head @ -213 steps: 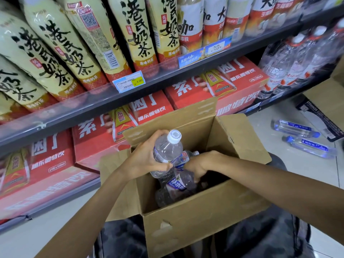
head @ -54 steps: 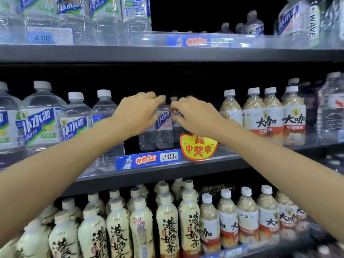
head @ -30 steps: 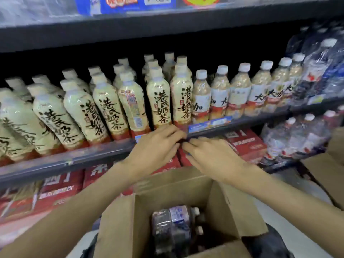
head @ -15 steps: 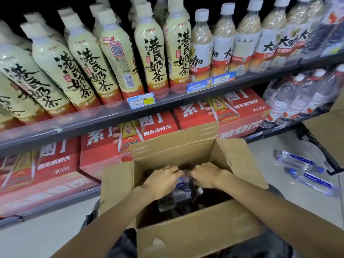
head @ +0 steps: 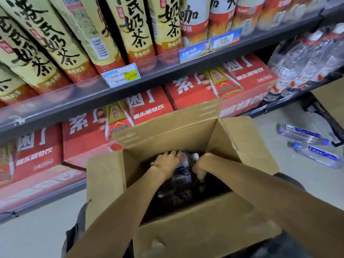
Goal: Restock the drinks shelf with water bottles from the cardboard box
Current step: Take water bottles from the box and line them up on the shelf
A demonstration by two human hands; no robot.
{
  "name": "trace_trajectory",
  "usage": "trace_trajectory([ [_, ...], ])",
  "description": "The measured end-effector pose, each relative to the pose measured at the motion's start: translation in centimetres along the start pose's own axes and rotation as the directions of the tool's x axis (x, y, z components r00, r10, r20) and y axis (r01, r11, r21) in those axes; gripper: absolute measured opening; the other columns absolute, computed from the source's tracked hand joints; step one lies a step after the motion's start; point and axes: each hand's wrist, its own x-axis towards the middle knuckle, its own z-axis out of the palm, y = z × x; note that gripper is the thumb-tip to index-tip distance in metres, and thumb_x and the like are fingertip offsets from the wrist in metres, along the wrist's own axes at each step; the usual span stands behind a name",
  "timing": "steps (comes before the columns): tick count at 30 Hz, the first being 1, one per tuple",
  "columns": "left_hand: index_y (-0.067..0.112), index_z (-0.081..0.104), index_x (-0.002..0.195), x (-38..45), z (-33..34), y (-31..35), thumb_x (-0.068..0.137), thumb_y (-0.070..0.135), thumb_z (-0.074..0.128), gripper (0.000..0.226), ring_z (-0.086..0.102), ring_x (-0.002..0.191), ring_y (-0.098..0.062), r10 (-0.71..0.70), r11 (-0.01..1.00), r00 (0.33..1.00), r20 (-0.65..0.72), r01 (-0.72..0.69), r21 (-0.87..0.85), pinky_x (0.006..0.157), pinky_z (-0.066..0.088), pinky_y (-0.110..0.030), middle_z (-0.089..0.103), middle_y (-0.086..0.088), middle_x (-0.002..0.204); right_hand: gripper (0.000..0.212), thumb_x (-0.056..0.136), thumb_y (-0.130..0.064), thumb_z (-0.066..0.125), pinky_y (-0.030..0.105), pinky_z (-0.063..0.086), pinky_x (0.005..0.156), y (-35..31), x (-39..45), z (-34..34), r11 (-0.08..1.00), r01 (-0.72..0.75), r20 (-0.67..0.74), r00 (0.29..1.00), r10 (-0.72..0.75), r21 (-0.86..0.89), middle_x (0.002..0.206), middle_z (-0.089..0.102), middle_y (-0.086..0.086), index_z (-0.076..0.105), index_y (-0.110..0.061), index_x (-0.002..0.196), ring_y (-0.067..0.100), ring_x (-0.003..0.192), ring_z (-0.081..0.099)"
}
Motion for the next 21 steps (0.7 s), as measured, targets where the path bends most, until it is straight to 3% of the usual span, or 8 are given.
trace_trajectory([
  [3,0.005,0.036,0.143,0.4,-0.5,0.6,0.089,0.012,0.061,0.060,0.056,0.119,-0.034,-0.017,0.997,1.000,-0.026,0.019,0.079,0.093,0.047,-0.041,0.045,-0.012,0.136,0.060,0.093,-0.037,0.056,0.034,0.041,0.100,0.0,1.8,0.6,0.998,-0.004,0.040,0.999,0.002,0.061,0.149,0.037,0.009,0.038,-0.016,0.145,0.028,0.132,0.042],
  [6,0.001,0.037,0.139,0.4,0.1,1.4,0.096,0.009,0.045,0.045,0.051,0.118,-0.037,-0.043,0.991,0.997,-0.062,0.050,0.123,0.096,0.040,-0.040,0.040,-0.015,0.136,0.069,0.085,-0.042,0.061,0.036,0.042,0.103,0.1,3.7,1.6,0.993,-0.021,0.061,0.998,0.014,0.116,0.146,0.040,0.009,0.037,-0.017,0.144,0.030,0.128,0.046],
  [9,0.000,0.035,0.138,0.5,0.9,1.9,0.099,0.007,0.032,0.040,0.050,0.117,-0.037,-0.070,0.987,0.993,-0.098,0.083,0.134,0.095,0.038,-0.040,0.039,-0.017,0.134,0.057,0.092,-0.034,0.056,0.033,0.043,0.088,0.0,3.5,1.4,0.984,-0.027,0.095,0.995,0.011,0.176,0.139,0.046,0.012,0.041,-0.013,0.142,0.028,0.114,0.052],
  [13,0.000,0.040,0.135,1.0,0.8,2.5,0.099,0.006,0.036,0.037,0.054,0.112,-0.038,-0.083,0.982,0.992,-0.092,0.097,0.164,0.095,0.038,-0.042,0.044,-0.019,0.130,0.029,0.095,-0.025,0.057,0.028,0.044,0.068,0.0,2.8,1.4,0.981,0.017,0.105,0.994,-0.038,0.195,0.091,0.054,0.007,0.057,-0.010,0.119,0.020,0.081,0.052],
  [15,0.005,0.046,0.131,1.0,0.9,3.0,0.100,0.008,0.034,0.033,0.060,0.106,-0.034,-0.086,0.973,0.990,-0.109,0.107,0.206,0.094,0.041,-0.041,0.051,-0.015,0.124,0.028,0.095,-0.028,0.057,0.026,0.042,0.061,0.1,2.1,1.3,0.980,0.011,0.101,0.994,-0.032,0.196,0.082,0.048,0.003,0.061,-0.008,0.115,0.017,0.068,0.048],
  [19,0.005,0.042,0.128,1.2,1.2,3.3,0.101,0.008,0.027,0.031,0.058,0.112,-0.032,-0.049,0.979,0.995,-0.084,0.064,0.195,0.098,0.039,-0.040,0.056,-0.017,0.125,0.053,0.099,-0.029,0.052,0.024,0.037,0.054,-0.6,-0.4,0.4,0.960,-0.016,0.114,0.993,-0.016,0.280,0.091,0.044,0.012,0.039,-0.002,0.143,0.015,0.062,0.038],
  [21,0.005,0.035,0.132,1.3,1.2,3.1,0.101,0.010,0.030,0.032,0.055,0.118,-0.034,-0.040,0.988,0.998,-0.045,0.047,0.145,0.100,0.038,-0.039,0.054,-0.020,0.130,0.060,0.100,-0.029,0.050,0.028,0.038,0.070,-0.8,-1.5,0.2,0.961,-0.007,0.127,0.991,-0.030,0.276,0.128,0.045,0.019,0.029,0.001,0.147,0.023,0.087,0.045],
])
